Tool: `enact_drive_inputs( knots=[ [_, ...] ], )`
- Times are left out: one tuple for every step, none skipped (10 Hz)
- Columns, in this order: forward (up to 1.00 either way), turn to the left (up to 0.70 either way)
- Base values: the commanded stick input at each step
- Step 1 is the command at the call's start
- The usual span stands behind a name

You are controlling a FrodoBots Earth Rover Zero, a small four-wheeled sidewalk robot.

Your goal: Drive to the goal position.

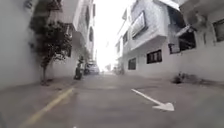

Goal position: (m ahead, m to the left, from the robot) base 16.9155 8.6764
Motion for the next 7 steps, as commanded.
enact_drive_inputs(
  knots=[
    [1.0,-0.4],
    [1.0,-0.3],
    [1.0,-0.08],
    [1.0,0.0],
    [1.0,0.0],
    [1.0,0.0],
    [1.0,0.0]
  ],
)
